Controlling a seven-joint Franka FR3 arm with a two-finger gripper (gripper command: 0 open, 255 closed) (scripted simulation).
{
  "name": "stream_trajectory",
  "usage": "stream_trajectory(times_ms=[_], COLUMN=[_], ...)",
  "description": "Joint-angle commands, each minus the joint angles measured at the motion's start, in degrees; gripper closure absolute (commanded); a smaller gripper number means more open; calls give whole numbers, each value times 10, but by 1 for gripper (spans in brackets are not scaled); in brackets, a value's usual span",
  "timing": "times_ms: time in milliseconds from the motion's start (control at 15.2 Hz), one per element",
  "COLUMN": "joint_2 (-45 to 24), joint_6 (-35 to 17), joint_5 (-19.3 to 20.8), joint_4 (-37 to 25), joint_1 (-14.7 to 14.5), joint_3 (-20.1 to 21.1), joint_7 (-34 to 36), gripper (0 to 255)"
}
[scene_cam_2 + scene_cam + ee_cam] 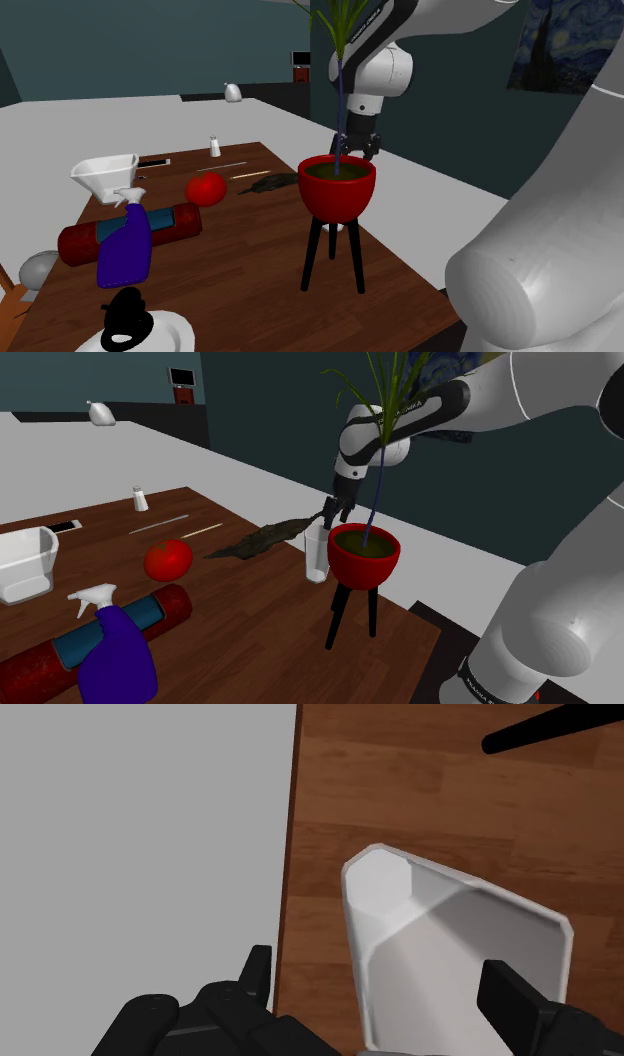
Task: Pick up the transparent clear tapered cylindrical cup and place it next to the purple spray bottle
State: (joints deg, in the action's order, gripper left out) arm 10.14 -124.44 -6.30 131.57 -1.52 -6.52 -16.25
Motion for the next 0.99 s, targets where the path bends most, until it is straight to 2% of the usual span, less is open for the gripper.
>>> stream_trajectory(times_ms=[0, 396, 924], joint_2=[-15, -39, -39], joint_6=[-18, -61, -61], joint_5=[-3, -10, -10], joint_4=[2, 22, 22], joint_1=[-1, -4, -4], joint_3=[0, 2, 2], joint_7=[-3, -8, -8], gripper=[0, 0, 0])
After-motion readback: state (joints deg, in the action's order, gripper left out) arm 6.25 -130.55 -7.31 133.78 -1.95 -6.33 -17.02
